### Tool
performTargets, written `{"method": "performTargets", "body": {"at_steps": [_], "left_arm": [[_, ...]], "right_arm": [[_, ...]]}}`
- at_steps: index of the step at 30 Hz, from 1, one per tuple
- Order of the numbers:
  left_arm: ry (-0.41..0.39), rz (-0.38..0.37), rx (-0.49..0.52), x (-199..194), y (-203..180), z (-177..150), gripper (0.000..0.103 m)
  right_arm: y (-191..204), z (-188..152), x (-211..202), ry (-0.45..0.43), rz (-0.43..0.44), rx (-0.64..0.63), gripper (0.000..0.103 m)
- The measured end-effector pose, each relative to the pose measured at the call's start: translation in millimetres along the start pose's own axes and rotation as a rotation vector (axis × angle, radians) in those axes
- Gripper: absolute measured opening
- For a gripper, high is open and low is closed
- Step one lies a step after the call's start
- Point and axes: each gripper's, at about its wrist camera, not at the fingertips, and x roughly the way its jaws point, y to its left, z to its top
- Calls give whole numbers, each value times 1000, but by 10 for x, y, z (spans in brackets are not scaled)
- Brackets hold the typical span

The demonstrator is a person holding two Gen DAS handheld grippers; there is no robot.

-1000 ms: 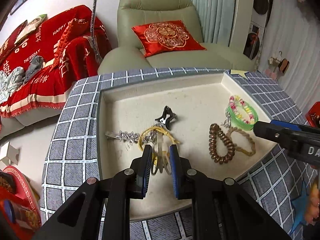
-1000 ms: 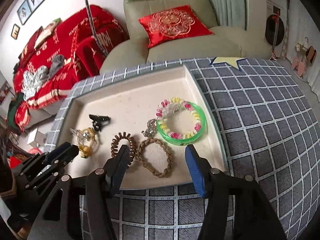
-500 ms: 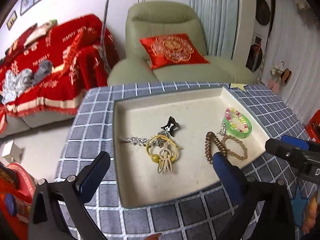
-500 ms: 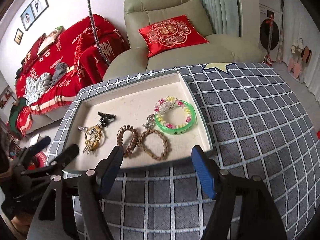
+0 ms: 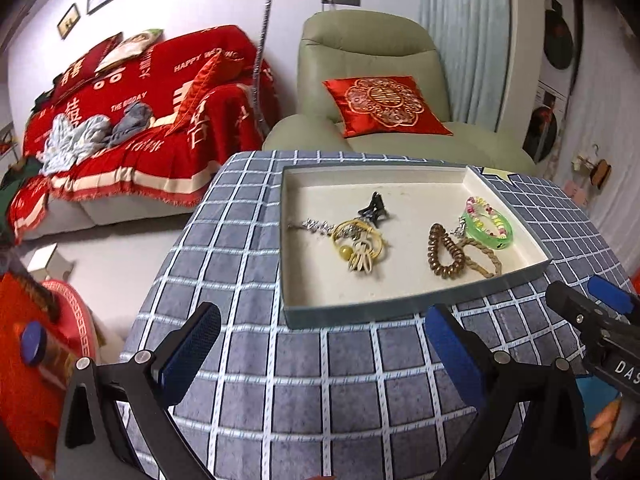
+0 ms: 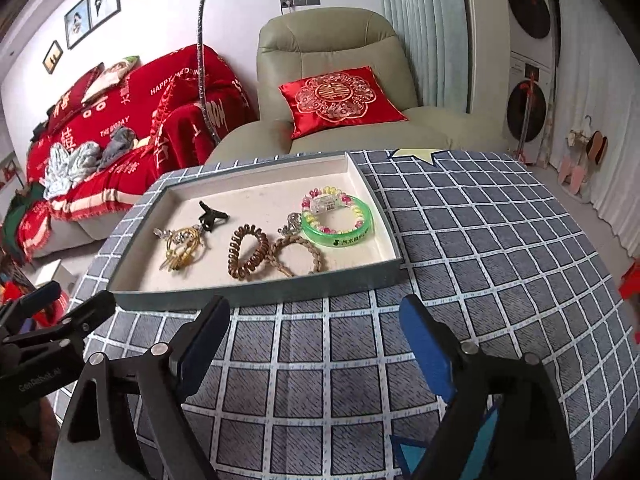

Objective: Organize jewelry

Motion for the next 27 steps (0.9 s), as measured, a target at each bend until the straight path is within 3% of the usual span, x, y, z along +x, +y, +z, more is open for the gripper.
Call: {"method": "performTargets", "body": {"at_steps": [27], "left_arm": [[-22, 36, -9, -153, -33, -128, 103]], "right_arm": [[85, -64, -129, -19, -16, -41, 89]]}}
